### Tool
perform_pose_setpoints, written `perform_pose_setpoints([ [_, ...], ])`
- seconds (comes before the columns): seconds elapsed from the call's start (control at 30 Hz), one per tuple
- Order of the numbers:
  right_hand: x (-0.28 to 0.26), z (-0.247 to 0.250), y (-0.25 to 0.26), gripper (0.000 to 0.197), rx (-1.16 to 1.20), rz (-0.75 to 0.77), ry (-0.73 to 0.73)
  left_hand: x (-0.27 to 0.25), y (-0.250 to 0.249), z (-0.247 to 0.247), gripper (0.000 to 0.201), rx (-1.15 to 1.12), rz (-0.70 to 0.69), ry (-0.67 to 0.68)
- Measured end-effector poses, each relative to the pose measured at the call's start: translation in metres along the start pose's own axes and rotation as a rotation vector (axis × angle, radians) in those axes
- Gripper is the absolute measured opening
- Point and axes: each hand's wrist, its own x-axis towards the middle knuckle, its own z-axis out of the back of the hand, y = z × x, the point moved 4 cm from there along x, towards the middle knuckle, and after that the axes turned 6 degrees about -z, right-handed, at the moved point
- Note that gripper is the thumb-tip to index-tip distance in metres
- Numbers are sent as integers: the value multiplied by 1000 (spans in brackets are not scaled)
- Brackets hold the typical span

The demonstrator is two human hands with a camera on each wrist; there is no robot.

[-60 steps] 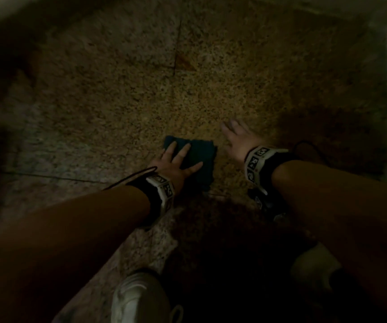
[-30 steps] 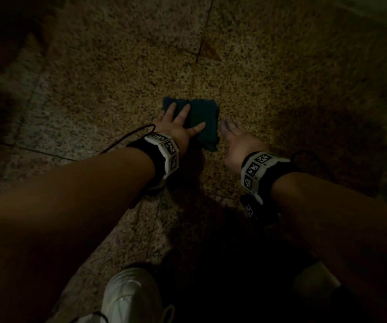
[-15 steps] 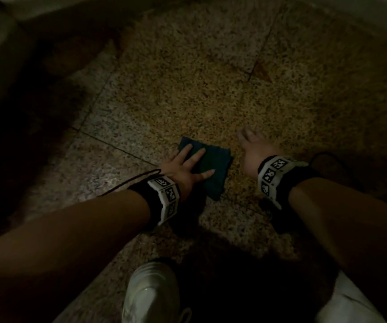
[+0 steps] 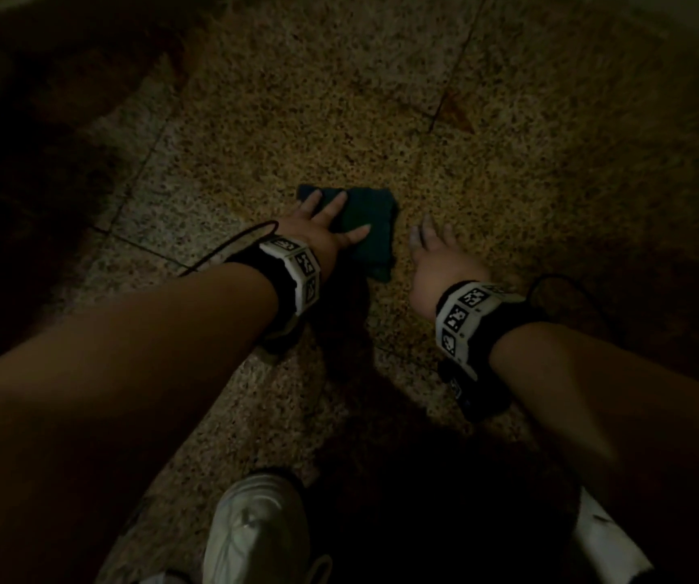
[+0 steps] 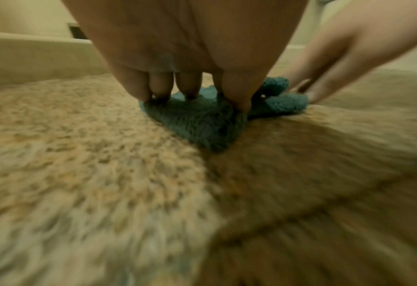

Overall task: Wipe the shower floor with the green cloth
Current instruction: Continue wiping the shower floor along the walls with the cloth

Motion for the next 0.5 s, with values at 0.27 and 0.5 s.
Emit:
perform_pose_setpoints([
  [0.27, -3, 0, -1, 72, 38, 13, -24, -7, -7, -1, 93, -30, -9, -2],
  [0.5, -4, -6, -3, 67, 103, 64, -111, -36, -2, -33, 86, 30, -77, 50],
])
